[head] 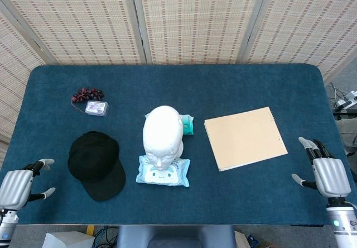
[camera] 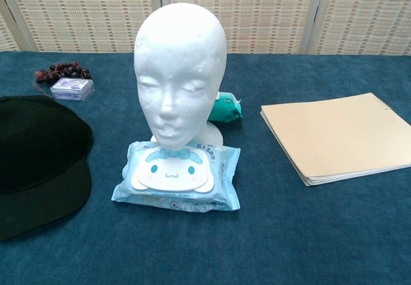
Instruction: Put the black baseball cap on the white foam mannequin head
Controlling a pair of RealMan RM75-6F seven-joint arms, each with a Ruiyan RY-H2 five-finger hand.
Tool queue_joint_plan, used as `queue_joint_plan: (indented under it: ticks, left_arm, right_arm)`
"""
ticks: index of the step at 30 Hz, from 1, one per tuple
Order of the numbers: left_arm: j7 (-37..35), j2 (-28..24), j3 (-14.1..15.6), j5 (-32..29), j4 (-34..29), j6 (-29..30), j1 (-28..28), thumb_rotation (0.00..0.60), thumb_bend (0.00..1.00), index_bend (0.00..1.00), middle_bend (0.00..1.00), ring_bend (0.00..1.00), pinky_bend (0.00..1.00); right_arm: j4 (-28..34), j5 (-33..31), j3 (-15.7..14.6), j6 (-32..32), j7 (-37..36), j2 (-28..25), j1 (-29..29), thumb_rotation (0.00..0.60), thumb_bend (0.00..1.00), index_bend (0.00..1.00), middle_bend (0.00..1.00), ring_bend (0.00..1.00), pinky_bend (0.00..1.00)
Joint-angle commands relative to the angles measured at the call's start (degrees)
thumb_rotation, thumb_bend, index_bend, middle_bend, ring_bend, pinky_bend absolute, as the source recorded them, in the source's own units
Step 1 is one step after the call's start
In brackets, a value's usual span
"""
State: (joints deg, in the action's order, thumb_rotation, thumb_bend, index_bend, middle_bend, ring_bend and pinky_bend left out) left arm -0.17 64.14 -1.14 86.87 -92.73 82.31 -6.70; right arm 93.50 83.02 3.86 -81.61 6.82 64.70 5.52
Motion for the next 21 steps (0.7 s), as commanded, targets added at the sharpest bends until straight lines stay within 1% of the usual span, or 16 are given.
queue_joint_plan:
  ticks: [1,7,14,16,18,19,21]
  left_arm:
    - [-0.1,0.0,0.0,0.2,-0.1,0.3,0.1,0.6,0.05,0.3,0.42,0.46,0.63]
    - [0.0,0.0,0.0,-0.5,-0.2,0.2,0.2,0.6,0.05,0.3,0.42,0.46,0.63]
    - [-0.1,0.0,0.5,0.7,-0.4,1.0,0.6,0.6,0.05,0.3,0.42,0.47,0.63]
    - [-0.2,-0.4,1.2,1.4,-0.7,0.8,0.7,0.6,0.12,0.3,0.42,0.47,0.63]
    - [-0.8,-0.9,1.8,2.3,-1.4,0.6,0.7,0.6,0.28,0.3,0.42,0.47,0.63]
    - [-1.1,-1.1,2.1,2.8,-1.6,0.6,0.7,0.6,0.32,0.3,0.42,0.47,0.63]
    - [-1.6,-1.6,2.8,3.9,-2.1,0.6,0.8,0.6,0.43,0.31,0.42,0.47,0.63]
  right_arm:
    - [0.2,0.5,-0.3,-0.1,-0.2,-0.2,0.0,0.6,0.0,0.05,0.2,0.11,0.38]
    - [0.3,-0.4,-0.1,1.3,0.2,-0.2,0.6,0.6,0.0,0.06,0.2,0.11,0.38]
    - [0.6,0.2,-0.4,0.8,0.0,-0.4,0.3,0.6,0.0,0.06,0.21,0.11,0.38]
    - [0.6,0.4,-0.4,0.4,-0.2,-0.5,0.3,0.6,0.0,0.06,0.21,0.11,0.38]
    - [0.7,0.6,-0.4,0.4,-0.5,-0.6,0.2,0.6,0.0,0.06,0.21,0.11,0.38]
    - [0.7,0.7,-0.5,0.4,-0.6,-0.7,0.2,0.6,0.0,0.06,0.21,0.11,0.38]
    - [0.7,0.7,-0.5,0.4,-0.8,-0.8,0.3,0.6,0.0,0.06,0.21,0.11,0.38]
